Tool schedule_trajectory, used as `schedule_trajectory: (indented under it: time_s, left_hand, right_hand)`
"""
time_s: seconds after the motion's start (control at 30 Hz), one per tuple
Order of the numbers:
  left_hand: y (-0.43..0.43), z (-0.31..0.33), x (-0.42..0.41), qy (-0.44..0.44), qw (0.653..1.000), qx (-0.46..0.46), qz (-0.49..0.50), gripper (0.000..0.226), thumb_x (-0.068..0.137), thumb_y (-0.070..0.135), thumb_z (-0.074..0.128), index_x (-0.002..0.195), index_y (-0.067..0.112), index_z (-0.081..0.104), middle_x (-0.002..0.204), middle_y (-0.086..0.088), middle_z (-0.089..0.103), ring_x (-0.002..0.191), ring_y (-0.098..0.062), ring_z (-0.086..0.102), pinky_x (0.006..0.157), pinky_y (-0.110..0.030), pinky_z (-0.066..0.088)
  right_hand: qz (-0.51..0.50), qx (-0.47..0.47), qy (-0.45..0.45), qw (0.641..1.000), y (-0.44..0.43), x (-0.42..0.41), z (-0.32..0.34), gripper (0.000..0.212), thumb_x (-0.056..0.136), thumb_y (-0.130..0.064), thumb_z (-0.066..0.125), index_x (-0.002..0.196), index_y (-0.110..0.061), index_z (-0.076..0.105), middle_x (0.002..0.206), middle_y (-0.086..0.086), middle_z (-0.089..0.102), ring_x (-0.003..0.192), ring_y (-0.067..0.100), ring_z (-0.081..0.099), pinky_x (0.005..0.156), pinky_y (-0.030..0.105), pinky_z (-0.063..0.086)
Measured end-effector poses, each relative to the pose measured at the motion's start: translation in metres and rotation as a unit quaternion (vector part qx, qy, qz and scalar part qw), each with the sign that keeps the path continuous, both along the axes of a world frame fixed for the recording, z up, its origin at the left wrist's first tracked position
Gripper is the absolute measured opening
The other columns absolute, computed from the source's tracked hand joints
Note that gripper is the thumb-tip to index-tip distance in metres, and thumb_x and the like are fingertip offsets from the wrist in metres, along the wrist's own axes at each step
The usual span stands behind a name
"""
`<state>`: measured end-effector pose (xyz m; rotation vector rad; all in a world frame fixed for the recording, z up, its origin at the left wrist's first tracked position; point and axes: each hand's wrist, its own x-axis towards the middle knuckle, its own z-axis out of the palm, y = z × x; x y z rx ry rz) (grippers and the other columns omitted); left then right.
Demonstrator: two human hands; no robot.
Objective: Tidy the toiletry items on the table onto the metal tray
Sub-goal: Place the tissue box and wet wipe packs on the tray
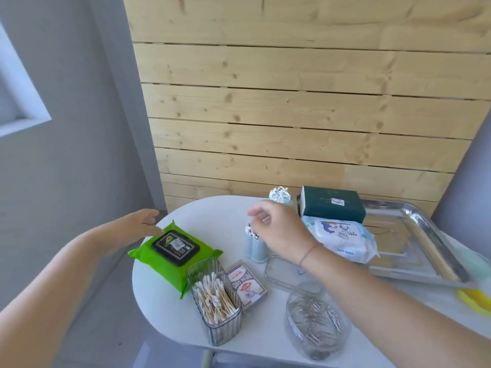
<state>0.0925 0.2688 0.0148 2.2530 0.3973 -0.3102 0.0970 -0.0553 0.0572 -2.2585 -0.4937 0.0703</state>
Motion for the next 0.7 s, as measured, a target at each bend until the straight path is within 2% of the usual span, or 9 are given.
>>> schedule_trajectory:
  time_s: [0.07,0.13,0.17,0.23,0.3,0.33,0.43,0.6,0.7]
  left_hand:
    - [0.001,-0.012,0.006,-0.008,0.994,-0.032,0.104,0.051,0.088,0.026,0.062,0.135,0.012,0.048,0.137,-0.011,0.053,0.122,-0.029,0.052,0.105,-0.04,0.04]
    - [-0.002,-0.022,0.006,0.017,0.993,-0.009,0.119,0.04,0.089,0.033,0.06,0.12,0.009,0.06,0.119,-0.012,0.063,0.106,-0.031,0.061,0.098,-0.042,0.048]
    - [-0.006,-0.025,0.005,0.025,0.993,0.0,0.111,0.038,0.089,0.035,0.059,0.114,0.008,0.064,0.112,-0.012,0.066,0.099,-0.029,0.064,0.093,-0.039,0.05]
    - [-0.01,-0.027,0.002,0.041,0.994,0.004,0.102,0.039,0.088,0.041,0.06,0.108,0.008,0.066,0.106,-0.011,0.068,0.095,-0.028,0.066,0.091,-0.039,0.051]
    - [-0.011,-0.027,0.002,0.057,0.993,0.014,0.1,0.045,0.085,0.048,0.06,0.105,0.009,0.066,0.105,-0.012,0.069,0.096,-0.029,0.067,0.092,-0.042,0.053]
    - [-0.009,-0.027,0.002,0.064,0.992,0.016,0.105,0.048,0.084,0.051,0.06,0.104,0.008,0.067,0.104,-0.012,0.07,0.096,-0.029,0.068,0.091,-0.042,0.053]
    - [-0.008,-0.028,0.005,0.087,0.989,0.004,0.12,0.058,0.08,0.057,0.06,0.106,0.005,0.064,0.105,-0.015,0.07,0.097,-0.031,0.068,0.091,-0.044,0.054]
    - [-0.001,-0.034,0.004,0.064,0.984,-0.015,0.165,0.058,0.081,0.056,0.059,0.108,0.005,0.065,0.106,-0.016,0.069,0.096,-0.032,0.068,0.091,-0.043,0.054]
    - [0.004,-0.032,-0.001,-0.005,0.977,-0.081,0.199,0.043,0.084,0.046,0.063,0.1,0.007,0.071,0.091,-0.012,0.072,0.076,-0.026,0.069,0.071,-0.033,0.056]
  right_hand:
    - [0.056,-0.055,0.121,0.99,0.054,0.001,0.002,0.02,0.085,-0.016,0.052,0.086,0.001,0.062,0.089,0.026,0.063,0.085,0.036,0.062,0.083,0.041,0.051]
    - [0.081,-0.14,0.188,0.969,0.093,0.004,0.0,0.028,0.085,-0.022,0.052,0.064,-0.005,0.05,0.073,0.021,0.055,0.066,0.032,0.055,0.063,0.033,0.048]
    - [0.087,-0.192,0.196,0.958,0.103,0.006,-0.001,0.03,0.087,-0.027,0.053,0.066,-0.007,0.048,0.072,0.017,0.055,0.06,0.028,0.053,0.058,0.027,0.043]
    - [0.107,-0.281,0.191,0.934,0.119,0.01,-0.004,0.037,0.089,-0.041,0.053,0.091,-0.005,0.056,0.086,0.016,0.057,0.064,0.027,0.056,0.058,0.024,0.04]
    - [0.118,-0.325,0.199,0.917,0.125,0.016,-0.01,0.059,0.088,-0.052,0.051,0.124,-0.004,0.051,0.116,0.018,0.057,0.095,0.031,0.062,0.072,0.027,0.039]
    - [0.119,-0.331,0.21,0.912,0.128,0.018,-0.013,0.066,0.088,-0.054,0.05,0.131,-0.005,0.047,0.129,0.018,0.053,0.108,0.031,0.06,0.075,0.028,0.038]
    - [0.107,-0.308,0.246,0.913,0.134,0.025,-0.023,0.069,0.087,-0.055,0.052,0.136,-0.007,0.043,0.135,0.018,0.051,0.111,0.033,0.056,0.075,0.029,0.036]
    - [0.046,-0.16,0.289,0.943,0.143,0.032,-0.037,0.059,0.077,-0.034,0.075,0.122,-0.003,0.054,0.113,0.012,0.055,0.1,0.027,0.056,0.081,0.031,0.044]
    - [0.017,-0.104,0.263,0.959,0.153,0.035,-0.04,0.065,0.07,-0.029,0.081,0.122,-0.002,0.055,0.123,0.012,0.057,0.112,0.026,0.055,0.088,0.03,0.045]
